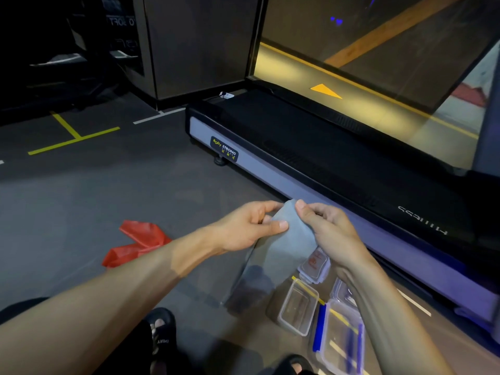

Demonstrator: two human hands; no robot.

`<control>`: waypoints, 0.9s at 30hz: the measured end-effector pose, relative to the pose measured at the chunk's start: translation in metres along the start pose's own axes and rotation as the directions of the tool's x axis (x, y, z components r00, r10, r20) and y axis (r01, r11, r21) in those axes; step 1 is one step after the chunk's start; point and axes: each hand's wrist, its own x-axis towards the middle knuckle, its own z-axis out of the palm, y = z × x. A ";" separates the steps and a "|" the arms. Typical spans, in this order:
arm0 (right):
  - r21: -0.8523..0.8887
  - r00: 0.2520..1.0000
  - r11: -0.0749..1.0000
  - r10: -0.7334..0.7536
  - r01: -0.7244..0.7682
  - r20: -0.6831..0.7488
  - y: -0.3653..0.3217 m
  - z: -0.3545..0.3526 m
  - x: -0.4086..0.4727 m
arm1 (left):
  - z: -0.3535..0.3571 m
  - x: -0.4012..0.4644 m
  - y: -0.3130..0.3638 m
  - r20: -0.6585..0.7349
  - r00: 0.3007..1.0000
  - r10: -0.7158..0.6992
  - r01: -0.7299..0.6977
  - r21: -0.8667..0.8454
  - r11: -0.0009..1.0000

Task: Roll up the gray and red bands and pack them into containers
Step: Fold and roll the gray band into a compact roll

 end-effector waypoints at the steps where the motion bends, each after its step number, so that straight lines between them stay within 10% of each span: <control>1: 0.002 1.000 1.000 0.001 -0.001 -0.004 0.000 -0.001 0.001 | 0.000 0.000 0.000 0.022 1.000 0.007 -0.007 -0.013 1.000; 27: -0.224 0.990 0.964 -0.139 0.141 0.023 -0.027 -0.012 0.001 | -0.010 -0.008 -0.010 0.020 1.000 0.016 -0.018 0.090 0.996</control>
